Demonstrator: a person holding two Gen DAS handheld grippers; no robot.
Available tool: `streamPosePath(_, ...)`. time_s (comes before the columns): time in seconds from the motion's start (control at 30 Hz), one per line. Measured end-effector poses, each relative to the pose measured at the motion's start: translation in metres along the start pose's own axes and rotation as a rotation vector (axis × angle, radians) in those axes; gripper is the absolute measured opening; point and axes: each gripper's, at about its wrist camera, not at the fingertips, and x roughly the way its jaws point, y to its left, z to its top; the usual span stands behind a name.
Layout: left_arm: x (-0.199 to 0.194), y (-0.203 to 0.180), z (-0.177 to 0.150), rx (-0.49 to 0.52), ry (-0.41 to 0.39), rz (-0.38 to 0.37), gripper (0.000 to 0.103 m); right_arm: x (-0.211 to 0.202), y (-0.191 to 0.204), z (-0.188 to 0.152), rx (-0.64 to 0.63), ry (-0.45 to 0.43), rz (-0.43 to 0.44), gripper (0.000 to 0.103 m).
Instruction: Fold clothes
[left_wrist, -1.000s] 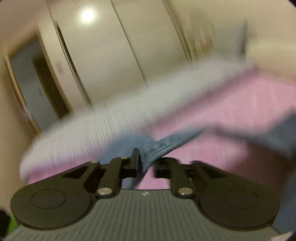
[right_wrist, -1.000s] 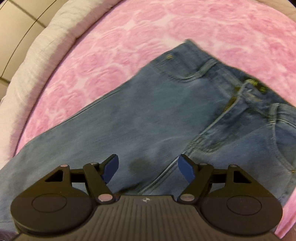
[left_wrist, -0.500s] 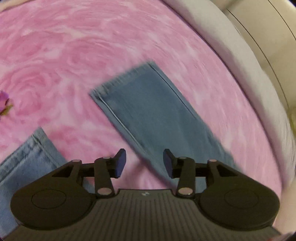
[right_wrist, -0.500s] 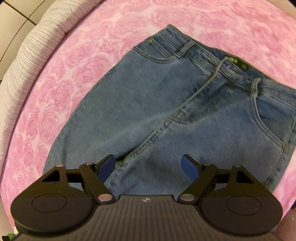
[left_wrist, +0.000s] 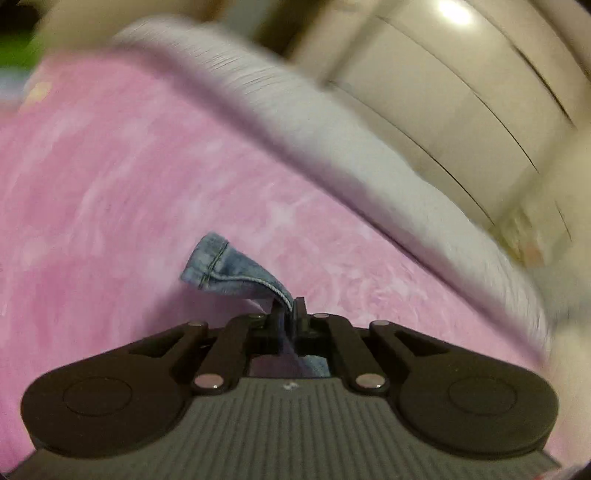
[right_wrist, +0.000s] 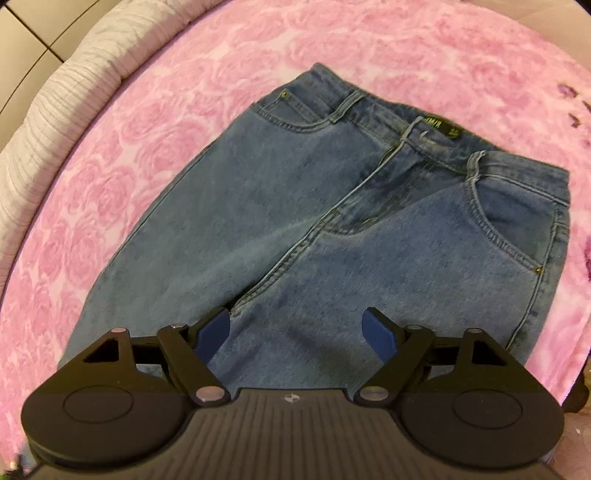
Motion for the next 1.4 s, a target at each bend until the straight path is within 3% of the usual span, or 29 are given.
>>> streamPosePath(0.07,0.024,0.014,-0.012,0.048,0.153,0.079,0.012,0.001,-0.001,-0.002,-0.001,-0.001,-0.008,0.081)
streamPosePath(0.17,0.028,0.03,-0.031,0.045,0.294,0.168,0.018,0.001,-0.006,-0.007,0.001,0.009,-0.019,0.081)
streamPosePath(0.27,-0.001,0.034,-0.028,-0.028,0.243,0.246,0.037,-0.005,-0.017,-0.009,0.001,0.017,-0.036,0.082)
streamPosePath(0.37,-0.035,0.05,-0.02,-0.117,0.215,0.369,0.033,-0.015,-0.04,-0.006,0.031,0.005,-0.062,0.082)
streamPosePath(0.4,-0.045,0.056,-0.02,-0.167,0.221,0.379,0.033,-0.018,-0.049,-0.005,0.047,0.002,-0.068,0.082)
streamPosePath(0.47,-0.069,0.062,-0.025,-0.263,0.24,0.358,0.033,-0.023,-0.067,-0.002,0.06,-0.002,-0.078,0.082)
streamPosePath(0.57,-0.116,0.05,-0.062,-0.346,0.294,0.312,0.035,-0.031,-0.096,0.003,0.068,-0.006,-0.09,0.082)
streamPosePath(0.67,-0.158,0.035,-0.109,-0.498,0.301,0.303,0.037,-0.035,-0.13,0.008,0.087,-0.016,-0.089,0.081)
streamPosePath(0.8,-0.213,0.009,-0.181,-0.635,0.284,0.316,0.043,-0.036,-0.183,0.019,0.114,-0.019,-0.066,0.081)
streamPosePath(0.97,-0.244,-0.01,-0.227,-0.736,0.205,0.308,0.046,-0.033,-0.238,0.033,0.125,-0.006,-0.017,0.081)
streamPosePath(1.17,-0.236,-0.016,-0.244,-0.747,0.128,0.309,0.052,-0.021,-0.271,0.043,0.149,0.004,0.035,0.08)
streamPosePath(1.4,-0.223,-0.005,-0.239,-0.744,0.079,0.293,0.05,0.007,-0.271,0.047,0.179,-0.035,0.102,0.078)
